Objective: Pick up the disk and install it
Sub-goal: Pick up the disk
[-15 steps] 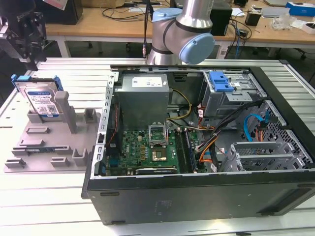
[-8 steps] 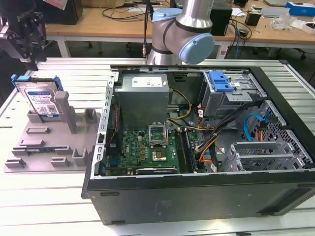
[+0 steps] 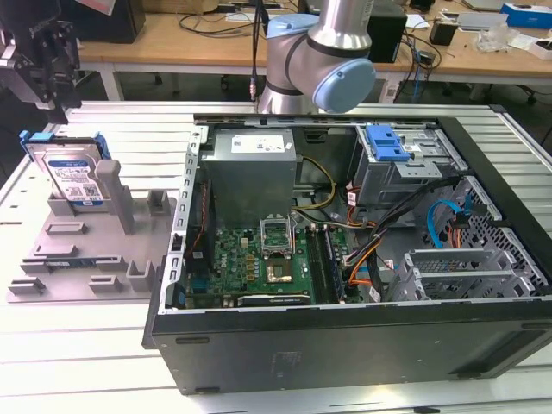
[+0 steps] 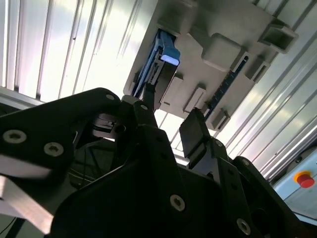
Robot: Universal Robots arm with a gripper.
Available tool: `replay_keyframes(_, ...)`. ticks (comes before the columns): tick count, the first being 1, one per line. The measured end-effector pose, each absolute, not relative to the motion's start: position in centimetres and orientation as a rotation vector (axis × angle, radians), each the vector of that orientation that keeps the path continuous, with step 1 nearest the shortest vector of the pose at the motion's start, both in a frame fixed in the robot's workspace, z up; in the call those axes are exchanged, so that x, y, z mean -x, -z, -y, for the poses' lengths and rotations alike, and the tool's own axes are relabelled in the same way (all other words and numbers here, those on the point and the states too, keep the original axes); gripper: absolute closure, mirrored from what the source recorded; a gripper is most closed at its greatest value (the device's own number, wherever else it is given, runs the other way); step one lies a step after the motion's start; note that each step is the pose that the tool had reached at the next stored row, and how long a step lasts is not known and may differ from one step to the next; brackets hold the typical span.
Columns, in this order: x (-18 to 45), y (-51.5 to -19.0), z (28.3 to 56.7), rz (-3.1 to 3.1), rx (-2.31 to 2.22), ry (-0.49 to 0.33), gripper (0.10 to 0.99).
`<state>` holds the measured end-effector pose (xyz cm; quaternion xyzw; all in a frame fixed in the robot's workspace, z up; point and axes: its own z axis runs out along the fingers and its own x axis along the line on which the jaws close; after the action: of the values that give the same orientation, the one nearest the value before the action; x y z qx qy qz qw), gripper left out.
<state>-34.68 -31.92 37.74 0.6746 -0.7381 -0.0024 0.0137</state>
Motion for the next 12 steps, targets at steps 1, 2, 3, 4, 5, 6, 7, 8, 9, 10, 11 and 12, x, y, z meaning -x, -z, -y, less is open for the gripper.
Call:
replay_keyframes(1,34.7,-37.7,31.9,2.294,-2.106,0.007,0.604)
replay_keyframes(2,34.8,-37.7,31.8,2.291,-2.110,0.007,0.604)
replay_keyframes(3,34.9,-37.7,31.8,2.295,-2.114,-0.002,0.604)
replay_keyframes(4,35.1,-37.7,31.8,2.302,-2.121,-0.015,0.604)
replay_keyframes(5,35.3,-37.7,31.8,2.308,-2.126,-0.027,0.604)
replay_keyframes(6,35.5,-37.6,31.8,2.312,-2.129,-0.035,0.604)
replay_keyframes(7,35.7,-37.6,31.8,2.313,-2.130,-0.037,0.604)
replay_keyframes(8,36.0,-37.5,31.8,2.313,-2.130,-0.037,0.604)
replay_keyframes(9,36.1,-37.5,31.8,2.313,-2.130,-0.037,0.604)
replay_keyframes(10,36.2,-37.5,31.7,2.313,-2.130,-0.037,0.604)
replay_keyframes(11,36.5,-37.5,31.7,2.313,-2.131,-0.036,0.604)
replay_keyframes(12,36.6,-37.5,31.6,2.312,-2.132,-0.036,0.604)
